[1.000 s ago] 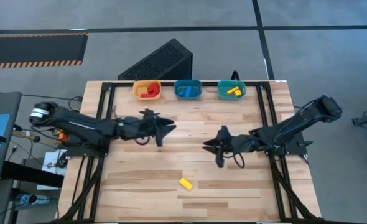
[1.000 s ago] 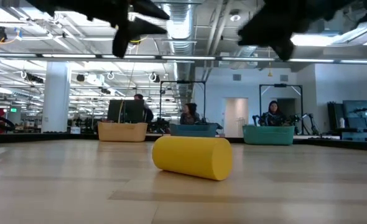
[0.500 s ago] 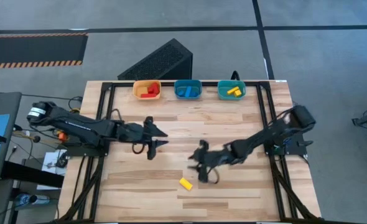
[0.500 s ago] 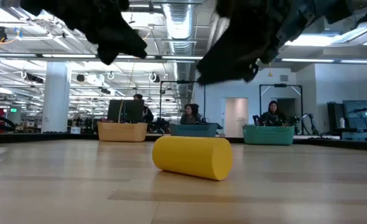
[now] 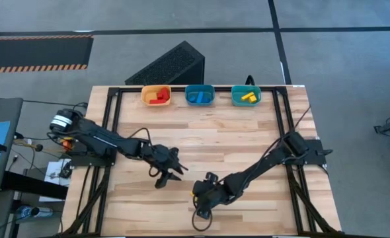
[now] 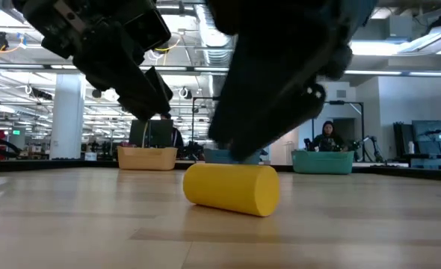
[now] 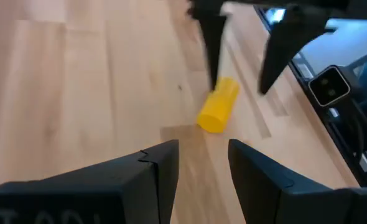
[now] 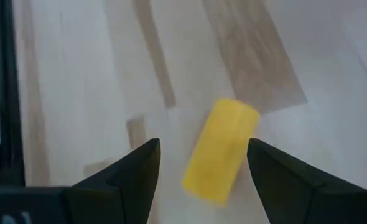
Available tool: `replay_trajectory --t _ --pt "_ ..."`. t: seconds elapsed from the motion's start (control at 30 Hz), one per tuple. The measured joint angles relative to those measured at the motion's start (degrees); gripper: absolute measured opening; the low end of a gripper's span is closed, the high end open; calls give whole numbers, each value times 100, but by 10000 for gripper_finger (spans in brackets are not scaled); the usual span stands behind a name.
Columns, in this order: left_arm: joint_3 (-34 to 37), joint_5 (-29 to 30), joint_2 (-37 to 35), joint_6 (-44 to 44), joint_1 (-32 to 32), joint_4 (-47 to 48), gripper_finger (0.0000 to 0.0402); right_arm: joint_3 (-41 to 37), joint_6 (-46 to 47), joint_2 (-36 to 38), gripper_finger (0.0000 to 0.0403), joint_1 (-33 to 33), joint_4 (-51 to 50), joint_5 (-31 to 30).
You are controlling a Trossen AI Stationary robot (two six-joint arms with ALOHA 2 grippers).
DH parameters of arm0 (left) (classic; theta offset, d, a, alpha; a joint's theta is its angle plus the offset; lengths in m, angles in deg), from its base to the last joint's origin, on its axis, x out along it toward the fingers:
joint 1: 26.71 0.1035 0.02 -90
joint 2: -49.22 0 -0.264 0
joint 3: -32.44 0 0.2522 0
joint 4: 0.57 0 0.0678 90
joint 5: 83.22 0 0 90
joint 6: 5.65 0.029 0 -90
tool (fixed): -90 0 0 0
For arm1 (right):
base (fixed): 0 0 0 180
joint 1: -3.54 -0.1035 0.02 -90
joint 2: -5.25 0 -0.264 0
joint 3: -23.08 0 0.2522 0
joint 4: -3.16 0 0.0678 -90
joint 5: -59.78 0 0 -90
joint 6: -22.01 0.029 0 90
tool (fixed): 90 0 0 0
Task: Sort & place blocks by color
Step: Put the yellow block into the light green container
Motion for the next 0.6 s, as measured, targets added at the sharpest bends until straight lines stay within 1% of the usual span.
replay_trajectory --t 0.1,0.2,0.3,0.4,0.53,0.6 --pt "2 -24 223 -2 -123 -326 126 152 377 -171 265 27 -89 45" --pt "-2 -21 358 -33 -218 -551 139 204 585 -309 265 108 -104 372" --pt "0 100 430 -41 -289 -637 165 196 773 -416 265 146 -176 750" --pt "0 245 445 26 -352 -650 198 209 835 -479 265 205 -196 899" --pt "0 383 445 -23 -448 -641 237 209 812 -465 263 213 -257 935" --pt "0 466 445 -81 -493 -649 248 207 703 -446 253 223 -376 936"
